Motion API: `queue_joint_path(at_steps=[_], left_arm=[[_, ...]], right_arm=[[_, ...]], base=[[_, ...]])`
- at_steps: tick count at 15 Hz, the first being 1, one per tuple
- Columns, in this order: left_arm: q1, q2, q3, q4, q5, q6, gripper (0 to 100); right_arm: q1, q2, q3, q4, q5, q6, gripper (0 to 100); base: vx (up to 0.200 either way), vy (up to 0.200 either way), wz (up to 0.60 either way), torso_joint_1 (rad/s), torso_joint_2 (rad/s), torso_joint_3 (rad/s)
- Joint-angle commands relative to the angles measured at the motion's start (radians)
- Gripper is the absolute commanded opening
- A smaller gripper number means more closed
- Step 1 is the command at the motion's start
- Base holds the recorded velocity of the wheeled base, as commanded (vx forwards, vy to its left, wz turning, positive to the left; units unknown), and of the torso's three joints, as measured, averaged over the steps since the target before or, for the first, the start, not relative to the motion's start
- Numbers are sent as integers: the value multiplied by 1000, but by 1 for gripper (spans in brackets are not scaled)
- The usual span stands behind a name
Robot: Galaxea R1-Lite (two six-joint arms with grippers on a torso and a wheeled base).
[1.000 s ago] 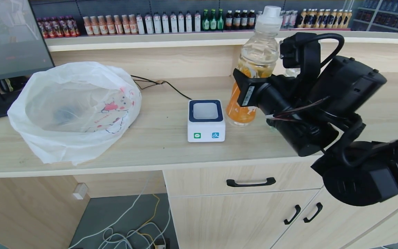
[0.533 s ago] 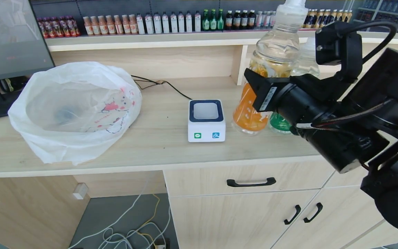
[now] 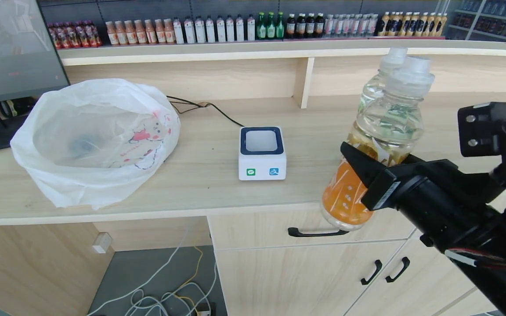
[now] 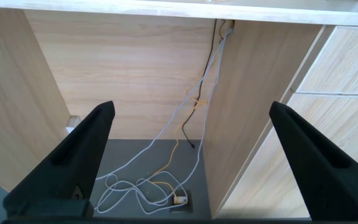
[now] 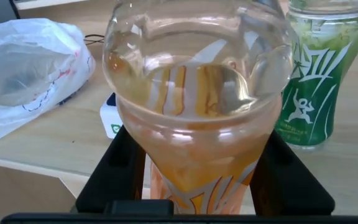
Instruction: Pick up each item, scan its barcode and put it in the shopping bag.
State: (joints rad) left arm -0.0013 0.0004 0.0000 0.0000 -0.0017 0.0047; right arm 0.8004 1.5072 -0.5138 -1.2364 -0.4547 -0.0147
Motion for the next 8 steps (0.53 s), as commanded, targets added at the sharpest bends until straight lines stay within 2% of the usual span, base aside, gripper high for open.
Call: queue_joint_path(at_steps=[1,6,8], left_arm=[[0,0,0,0,0,0,100],[0,0,0,0,0,0,100],[0,0,0,0,0,0,100]], right_arm=[[39,-13,74,-38,-27,-1,0],[79,-15,152,-81,-53,-22,0],[154,-13,169,-86,-53,-88,0]], base=[[0,0,0,0,0,0],[0,0,0,0,0,0],[0,0,0,0,0,0]])
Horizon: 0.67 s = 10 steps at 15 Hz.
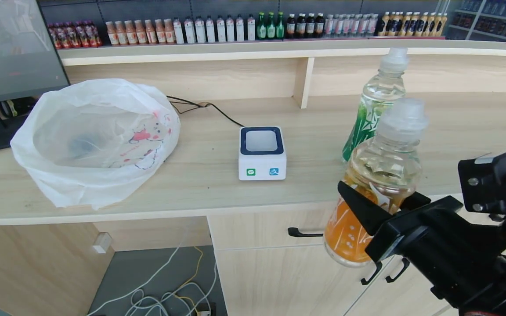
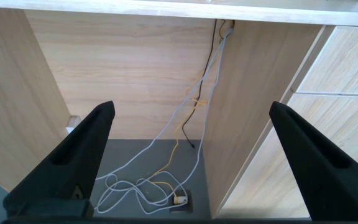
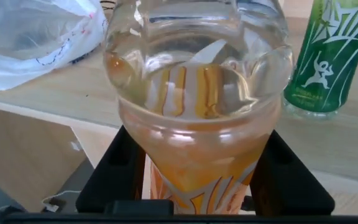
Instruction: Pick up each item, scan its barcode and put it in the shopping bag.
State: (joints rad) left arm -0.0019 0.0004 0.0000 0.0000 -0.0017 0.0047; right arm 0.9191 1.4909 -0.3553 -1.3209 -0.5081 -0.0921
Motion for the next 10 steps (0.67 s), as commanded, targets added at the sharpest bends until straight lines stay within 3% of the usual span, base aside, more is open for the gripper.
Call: queue_joint_path(at_steps=[1,8,10], left_arm=[[0,0,0,0,0,0,100],[0,0,0,0,0,0,100],[2,0,0,0,0,0,100]], right_arm=[[73,5,6,-1,0,-51,0],[260,0,-8,-23,5,-367,0],[276,0,-19,-24,10,-442,0]], base=[[0,0,0,0,0,0],[0,0,0,0,0,0],[0,0,0,0,0,0]])
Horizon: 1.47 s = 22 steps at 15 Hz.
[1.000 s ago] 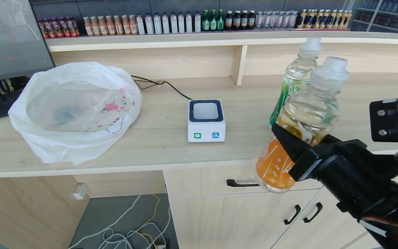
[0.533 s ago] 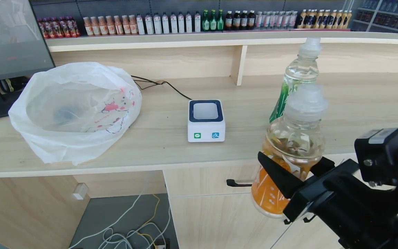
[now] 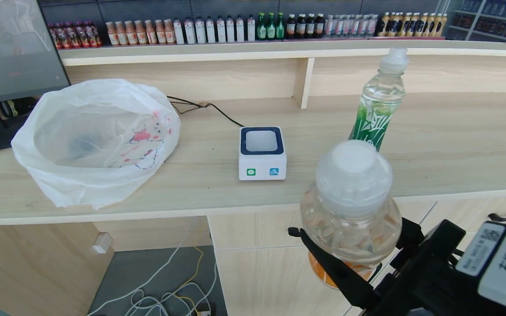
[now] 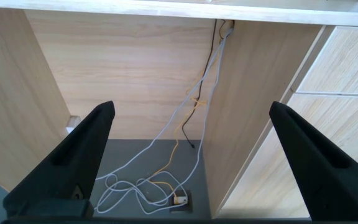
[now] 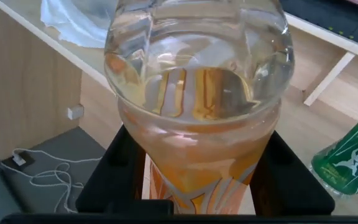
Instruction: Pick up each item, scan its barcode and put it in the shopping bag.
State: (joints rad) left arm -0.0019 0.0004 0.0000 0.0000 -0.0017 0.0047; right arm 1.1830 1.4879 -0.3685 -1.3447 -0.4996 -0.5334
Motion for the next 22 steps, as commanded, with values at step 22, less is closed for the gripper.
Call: queue_joint_path(at_steps=[22], left_arm=[[0,0,0,0,0,0,100]], right_arm=[[-48,114,8,-106,550,-846,0]], base=[[0,0,0,0,0,0]])
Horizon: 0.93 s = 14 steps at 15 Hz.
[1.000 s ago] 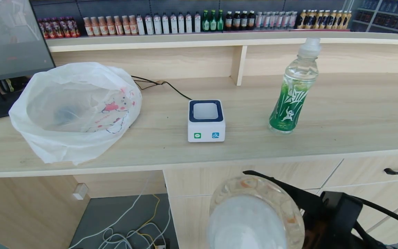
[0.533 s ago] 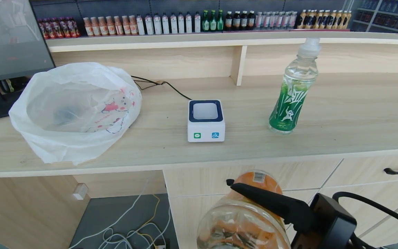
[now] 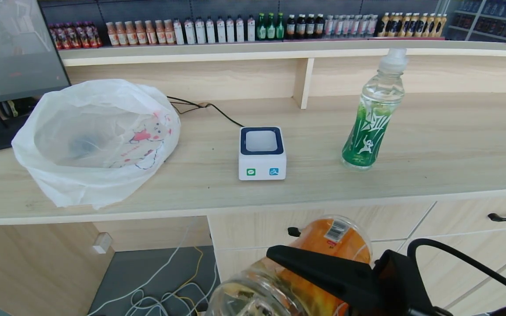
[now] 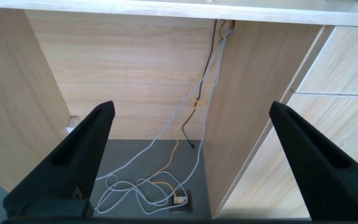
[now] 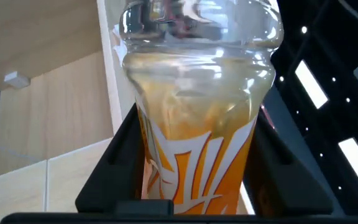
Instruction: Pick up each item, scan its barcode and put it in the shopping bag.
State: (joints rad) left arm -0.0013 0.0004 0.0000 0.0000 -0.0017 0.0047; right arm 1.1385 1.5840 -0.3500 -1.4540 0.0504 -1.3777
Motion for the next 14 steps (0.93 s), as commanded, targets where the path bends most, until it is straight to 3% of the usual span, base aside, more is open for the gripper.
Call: queue_joint_path(at_steps=[1,9,14], left_arm=[[0,0,0,0,0,0,100],[0,0,0,0,0,0,100],[0,0,0,0,0,0,100]], right_arm=[[-8,19,-10,1,23,-11,0],[-8,10,-61,3,111,-230,0],[-8,7,-63,1,111,-265,0]], base=[[0,0,0,0,0,0],[0,0,0,0,0,0],[0,0,0,0,0,0]])
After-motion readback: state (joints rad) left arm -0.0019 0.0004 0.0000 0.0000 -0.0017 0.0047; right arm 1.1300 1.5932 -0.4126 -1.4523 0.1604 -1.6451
